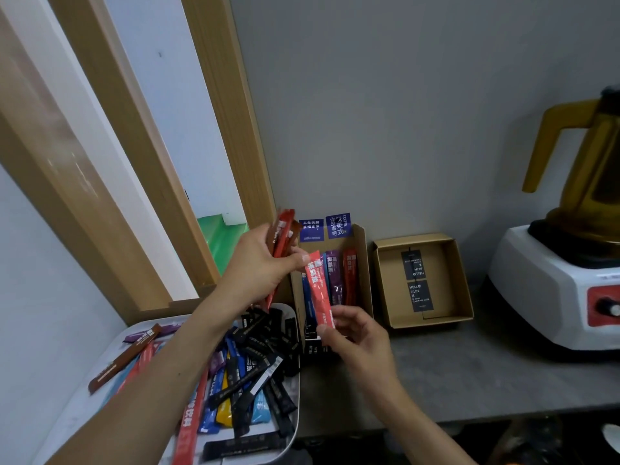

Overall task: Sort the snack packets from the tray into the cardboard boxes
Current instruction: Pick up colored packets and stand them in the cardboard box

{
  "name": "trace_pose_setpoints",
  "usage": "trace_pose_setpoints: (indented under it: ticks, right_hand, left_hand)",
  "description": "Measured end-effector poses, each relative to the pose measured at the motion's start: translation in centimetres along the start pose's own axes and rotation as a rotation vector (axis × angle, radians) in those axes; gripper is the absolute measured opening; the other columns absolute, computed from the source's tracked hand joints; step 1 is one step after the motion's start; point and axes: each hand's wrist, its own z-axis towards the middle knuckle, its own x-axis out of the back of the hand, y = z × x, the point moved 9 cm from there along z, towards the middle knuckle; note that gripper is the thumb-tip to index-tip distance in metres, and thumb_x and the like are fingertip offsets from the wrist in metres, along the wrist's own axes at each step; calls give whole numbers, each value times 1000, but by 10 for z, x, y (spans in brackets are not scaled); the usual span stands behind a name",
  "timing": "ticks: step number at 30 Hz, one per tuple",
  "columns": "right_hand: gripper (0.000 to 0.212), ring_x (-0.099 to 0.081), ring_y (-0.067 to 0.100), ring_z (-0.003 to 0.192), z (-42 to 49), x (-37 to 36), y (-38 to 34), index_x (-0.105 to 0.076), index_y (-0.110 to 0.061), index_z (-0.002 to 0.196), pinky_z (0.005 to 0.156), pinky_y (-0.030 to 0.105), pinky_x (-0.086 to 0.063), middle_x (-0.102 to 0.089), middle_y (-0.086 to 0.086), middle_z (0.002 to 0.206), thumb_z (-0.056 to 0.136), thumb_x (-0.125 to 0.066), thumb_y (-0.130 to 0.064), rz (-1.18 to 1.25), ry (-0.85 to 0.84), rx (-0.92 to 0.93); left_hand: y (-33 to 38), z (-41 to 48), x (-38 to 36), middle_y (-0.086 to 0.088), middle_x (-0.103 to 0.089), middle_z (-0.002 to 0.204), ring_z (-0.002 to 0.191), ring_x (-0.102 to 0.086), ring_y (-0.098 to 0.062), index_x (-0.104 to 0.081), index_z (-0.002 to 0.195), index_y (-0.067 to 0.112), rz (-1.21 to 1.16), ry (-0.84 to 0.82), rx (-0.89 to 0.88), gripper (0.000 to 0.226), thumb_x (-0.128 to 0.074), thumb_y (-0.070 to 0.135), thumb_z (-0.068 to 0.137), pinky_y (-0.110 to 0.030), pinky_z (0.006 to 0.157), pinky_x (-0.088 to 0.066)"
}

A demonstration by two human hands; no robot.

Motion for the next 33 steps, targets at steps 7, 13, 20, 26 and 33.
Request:
trace_pose_setpoints:
  ticks: [7, 13, 20, 26, 33]
  right_hand:
    - [22, -66, 11, 93, 11, -12, -40, -54, -25, 113, 70, 29, -60, -68, -6, 107, 97, -62, -37, -1118, 238, 479]
    - [37, -64, 24, 118, 30, -25, -37, -47, -15, 135, 90, 37, -59, -65, 9, 130, 103, -56, -29, -1328, 196, 318]
    - [34, -71, 27, 107, 64, -28, -14, -41, -9, 140, 81, 37, -58, -68, 11, 123, 107, -47, -18, -1547, 121, 66]
    - [37, -68, 25, 111, 68, -28, -6, -44, -11, 141, 82, 34, -57, -53, 13, 140, 106, -51, -18, -1551, 63, 17]
    - [37, -69, 22, 103, 70, -37, -37, -42, -13, 139, 79, 31, -58, -54, 12, 135, 104, -53, -16, -1377, 174, 207]
  left_hand:
    - [46, 45, -37, 7, -62, 87, 78, -62, -11, -56, 97, 21, 533, -195, -82, 26, -79, 21, 85, -22, 61, -47]
    - [35, 86, -62, -6, -62, 106, 90, -63, -20, -53, 120, 14, 618, -283, 123, 49, -83, 16, 81, -28, 60, -48]
    - [34, 97, -53, -7, -64, 100, 87, -64, -20, -55, 114, 9, 427, -190, 185, 42, -83, 18, 83, -33, 71, -50]
    - [30, 86, -43, -7, -72, 99, 87, -73, -18, -57, 111, 14, 168, -175, 145, 32, -79, 22, 88, -34, 74, -58]
    - [21, 72, -34, 3, -69, 71, 69, -73, -13, -54, 89, 19, 109, -135, 65, 21, -75, 24, 92, -41, 82, -61]
